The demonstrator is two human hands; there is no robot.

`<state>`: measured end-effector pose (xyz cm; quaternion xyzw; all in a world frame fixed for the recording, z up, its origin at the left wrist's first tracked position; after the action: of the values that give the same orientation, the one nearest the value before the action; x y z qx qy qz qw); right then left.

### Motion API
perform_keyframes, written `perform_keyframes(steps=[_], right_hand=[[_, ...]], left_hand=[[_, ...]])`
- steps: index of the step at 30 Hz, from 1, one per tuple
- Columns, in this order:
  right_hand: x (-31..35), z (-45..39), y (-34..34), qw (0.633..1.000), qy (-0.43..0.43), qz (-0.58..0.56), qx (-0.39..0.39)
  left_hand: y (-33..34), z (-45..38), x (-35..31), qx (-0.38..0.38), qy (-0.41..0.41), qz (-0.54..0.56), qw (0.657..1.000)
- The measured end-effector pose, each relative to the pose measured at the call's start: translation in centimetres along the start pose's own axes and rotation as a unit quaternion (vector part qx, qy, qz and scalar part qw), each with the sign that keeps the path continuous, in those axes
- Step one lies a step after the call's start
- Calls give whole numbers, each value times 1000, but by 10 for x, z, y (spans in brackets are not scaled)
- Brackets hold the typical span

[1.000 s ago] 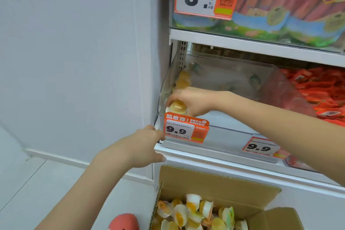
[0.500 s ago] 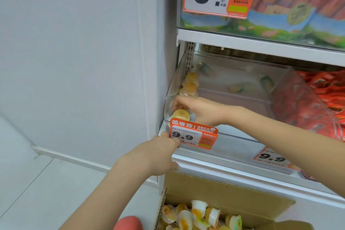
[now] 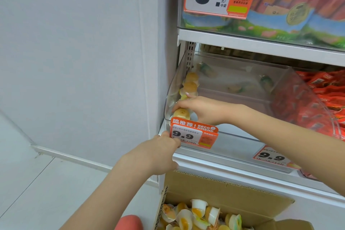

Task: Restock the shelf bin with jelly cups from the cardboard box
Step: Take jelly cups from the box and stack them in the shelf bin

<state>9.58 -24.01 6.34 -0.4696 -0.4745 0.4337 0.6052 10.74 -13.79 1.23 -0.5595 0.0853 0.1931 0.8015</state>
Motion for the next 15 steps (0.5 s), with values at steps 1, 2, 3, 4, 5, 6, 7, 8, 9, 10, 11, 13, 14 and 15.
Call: perform_keyframes(steps=[1,2,3,4,5,6,7,8,9,10,11,13,14,15], right_hand=[[1,1,-1,1000,5,0,0],[2,1,-1,1000,8,0,0],[3,2,-3,1000,9,2,0],[3,3,-5,1000,10,5,-3],[2,4,-9,1000,10,9,-11],[1,8,-14,1000,11,12,-25],[0,14,-22,999,14,13,-44],[0,22,-31,998,19,8,-67],[-1,34,-41,995,27,-1,-94],[-2,50,-51,991,38,-15,-126],[-2,69,-59,985,54,-31,-160],[0,116,-69,965,92,-58,-238],[3,141,-68,952,114,-65,-276],[7,166,-64,938,138,-69,-310]], left_hand=[[0,0,0,0,0,-1,1000],[0,-1,0,1,0,-2,1000],[0,0,0,2,0,-3,1000],[0,0,0,1,1,-3,1000],[-1,0,0,1,2,-3,1000],[-1,0,0,1,3,-3,1000],[-1,0,0,2,3,-3,1000],[-1,0,1,3,2,-4,1000],[-1,1,1,3,1,-7,1000],[0,2,1,3,0,-12,1000],[1,3,1,4,-1,-17,1000],[6,5,1,19,-9,-27,999],[13,6,2,34,-17,-36,999],[21,7,1,51,-25,-51,997]])
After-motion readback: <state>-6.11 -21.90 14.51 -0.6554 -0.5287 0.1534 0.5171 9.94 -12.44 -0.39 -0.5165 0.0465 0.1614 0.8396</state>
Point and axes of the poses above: each hand's wrist, its own z-axis away from the middle knuckle, its own y-axis out of the palm, x = y × z, the point moved 9 cm from there along -z, towards the middle knuckle, and after that the axes turned 5 degrees about z, right-handed, at the moved point
